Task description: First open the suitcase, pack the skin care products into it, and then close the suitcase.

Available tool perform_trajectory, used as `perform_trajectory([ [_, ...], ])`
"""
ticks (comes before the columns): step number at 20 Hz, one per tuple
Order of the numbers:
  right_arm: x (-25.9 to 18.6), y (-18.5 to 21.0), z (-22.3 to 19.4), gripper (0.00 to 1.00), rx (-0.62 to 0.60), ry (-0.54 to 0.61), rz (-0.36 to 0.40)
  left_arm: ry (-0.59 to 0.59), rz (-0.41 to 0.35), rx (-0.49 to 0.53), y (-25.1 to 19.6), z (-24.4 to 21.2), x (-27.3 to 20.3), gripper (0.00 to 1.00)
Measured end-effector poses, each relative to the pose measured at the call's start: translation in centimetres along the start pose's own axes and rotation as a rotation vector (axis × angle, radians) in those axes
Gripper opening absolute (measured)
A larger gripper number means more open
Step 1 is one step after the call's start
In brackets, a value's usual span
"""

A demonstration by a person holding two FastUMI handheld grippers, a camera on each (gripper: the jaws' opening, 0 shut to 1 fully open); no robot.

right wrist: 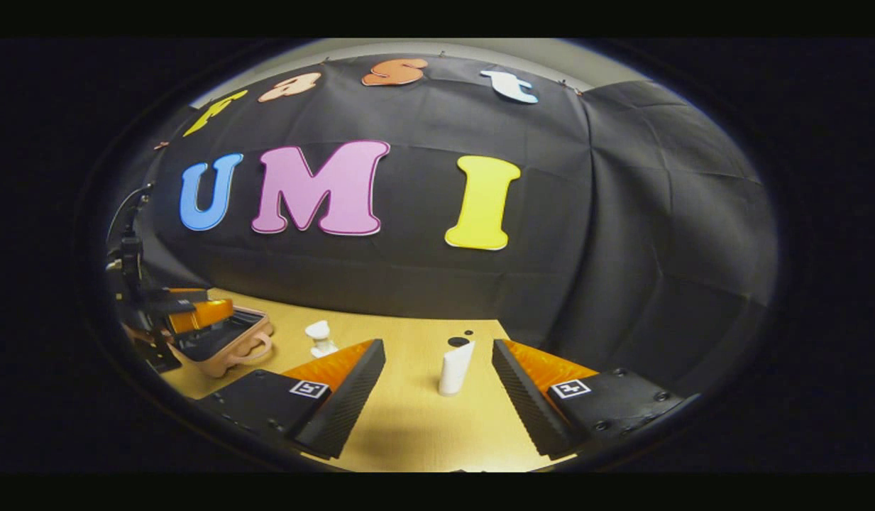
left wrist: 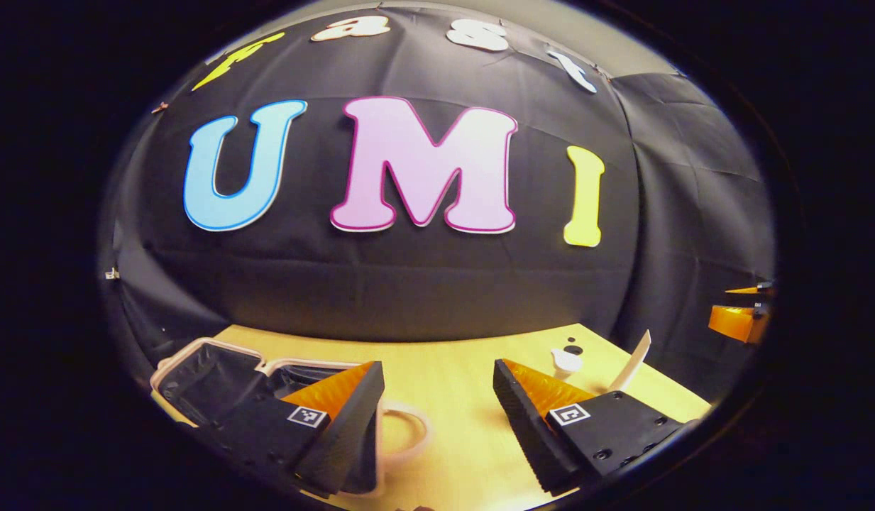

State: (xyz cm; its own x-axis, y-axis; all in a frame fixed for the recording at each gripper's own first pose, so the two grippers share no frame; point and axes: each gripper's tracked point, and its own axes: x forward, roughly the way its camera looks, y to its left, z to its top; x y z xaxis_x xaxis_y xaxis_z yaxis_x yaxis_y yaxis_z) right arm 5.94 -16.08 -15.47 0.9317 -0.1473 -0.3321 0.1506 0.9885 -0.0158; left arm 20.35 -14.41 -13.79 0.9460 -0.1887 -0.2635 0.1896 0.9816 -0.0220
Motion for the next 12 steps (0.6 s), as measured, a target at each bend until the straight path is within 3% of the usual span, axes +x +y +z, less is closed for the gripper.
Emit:
perform_trajectory([
  [6, 2.2, -2.9, -3.9, 0.97, 0.008, 0.041, -0.005, 0.101, -0.130, 0.037, -8.9, -7.6, 3.8, 0.98],
  [12, 2.7, -2.8, -7.7, 0.98, 0.017, 0.099, 0.010, 0.182, -0.124, 0.044, -11.6, -12.6, 10.5, 0.98],
])
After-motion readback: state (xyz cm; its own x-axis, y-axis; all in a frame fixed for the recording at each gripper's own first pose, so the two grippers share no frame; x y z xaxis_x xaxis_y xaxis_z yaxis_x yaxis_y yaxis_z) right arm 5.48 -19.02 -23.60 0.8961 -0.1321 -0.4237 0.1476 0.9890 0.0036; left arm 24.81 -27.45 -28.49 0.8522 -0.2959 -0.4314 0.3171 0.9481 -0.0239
